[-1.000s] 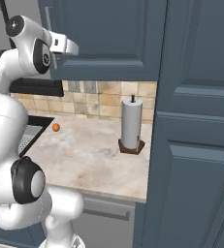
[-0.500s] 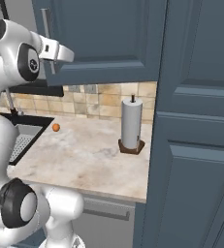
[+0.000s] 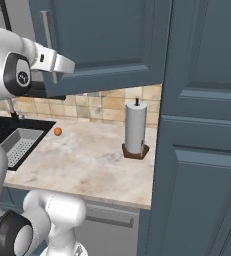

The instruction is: Open the cabinet. Pick the dish brush and place it next to the sink. Then close the cabinet.

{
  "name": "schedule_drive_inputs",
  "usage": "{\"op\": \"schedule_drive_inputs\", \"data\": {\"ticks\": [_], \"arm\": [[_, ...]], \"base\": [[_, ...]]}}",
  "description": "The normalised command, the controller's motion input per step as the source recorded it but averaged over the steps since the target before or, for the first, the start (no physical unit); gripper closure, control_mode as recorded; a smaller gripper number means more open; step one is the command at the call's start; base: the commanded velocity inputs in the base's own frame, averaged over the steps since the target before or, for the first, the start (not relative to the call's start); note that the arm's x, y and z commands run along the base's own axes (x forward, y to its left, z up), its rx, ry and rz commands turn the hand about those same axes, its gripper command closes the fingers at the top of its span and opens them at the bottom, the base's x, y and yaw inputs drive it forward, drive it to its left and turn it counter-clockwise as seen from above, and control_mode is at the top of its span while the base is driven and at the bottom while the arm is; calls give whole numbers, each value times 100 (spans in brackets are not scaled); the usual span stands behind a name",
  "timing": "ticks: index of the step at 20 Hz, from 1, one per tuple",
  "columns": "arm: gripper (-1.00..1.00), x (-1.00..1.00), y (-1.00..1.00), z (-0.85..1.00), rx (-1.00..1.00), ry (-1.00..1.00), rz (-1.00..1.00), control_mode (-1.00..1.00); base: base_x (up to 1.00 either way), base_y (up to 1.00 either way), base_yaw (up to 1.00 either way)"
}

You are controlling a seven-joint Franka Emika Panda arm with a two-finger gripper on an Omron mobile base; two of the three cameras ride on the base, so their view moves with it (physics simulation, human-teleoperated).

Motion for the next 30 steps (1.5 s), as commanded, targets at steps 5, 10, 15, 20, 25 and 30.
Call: {"op": "schedule_drive_inputs", "data": {"ticks": [5,10,15,20,25,30], "arm": [[100,-46,-100,-35,0,0,-6,-100],[100,-33,-100,-35,0,0,-3,-100],[100,-32,-100,-34,0,0,-2,-100],[100,-33,-100,-27,0,0,-2,-100],[100,-20,-86,-13,0,0,-1,-100],[-100,-2,-3,0,0,0,-1,-100]], "base": [[0,0,0],[0,0,0],[0,0,0],[0,0,0],[0,0,0],[0,0,0]]}}
